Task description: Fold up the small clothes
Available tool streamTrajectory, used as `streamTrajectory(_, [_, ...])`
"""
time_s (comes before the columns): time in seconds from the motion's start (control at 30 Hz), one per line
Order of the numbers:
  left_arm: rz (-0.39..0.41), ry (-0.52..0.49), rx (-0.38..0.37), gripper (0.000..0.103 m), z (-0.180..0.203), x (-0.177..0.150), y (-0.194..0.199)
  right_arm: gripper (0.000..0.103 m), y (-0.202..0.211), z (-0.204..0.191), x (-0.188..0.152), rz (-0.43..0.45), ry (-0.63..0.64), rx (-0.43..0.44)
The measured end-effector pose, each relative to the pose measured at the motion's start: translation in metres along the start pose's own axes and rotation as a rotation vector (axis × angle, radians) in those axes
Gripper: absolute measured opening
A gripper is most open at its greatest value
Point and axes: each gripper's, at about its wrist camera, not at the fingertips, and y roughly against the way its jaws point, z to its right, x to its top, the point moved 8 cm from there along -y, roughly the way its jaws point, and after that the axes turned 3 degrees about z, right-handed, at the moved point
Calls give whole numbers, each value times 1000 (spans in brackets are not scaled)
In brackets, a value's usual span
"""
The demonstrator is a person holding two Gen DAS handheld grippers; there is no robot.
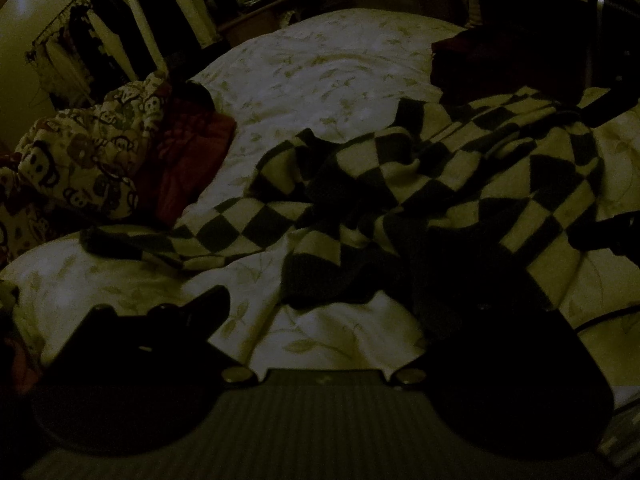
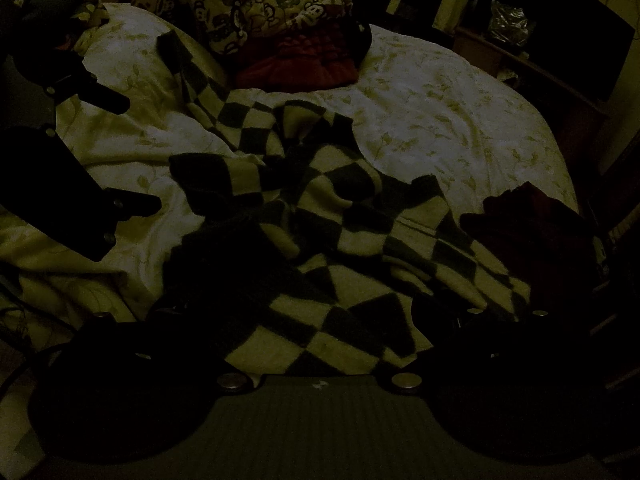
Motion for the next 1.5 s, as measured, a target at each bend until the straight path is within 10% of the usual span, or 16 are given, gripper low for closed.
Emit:
streamTrajectory(0.8, [27, 1, -74, 103, -1, 9, -7, 103, 2, 0, 3, 50, 11, -10])
streamTrajectory(1.1, [314, -132, 27, 103, -81, 91, 27, 103, 67, 78, 28, 240, -61, 164])
streamTrajectory(1.5, [97, -287, -4, 103, -67, 116, -157, 103, -71, 151, 42, 214, -121, 229])
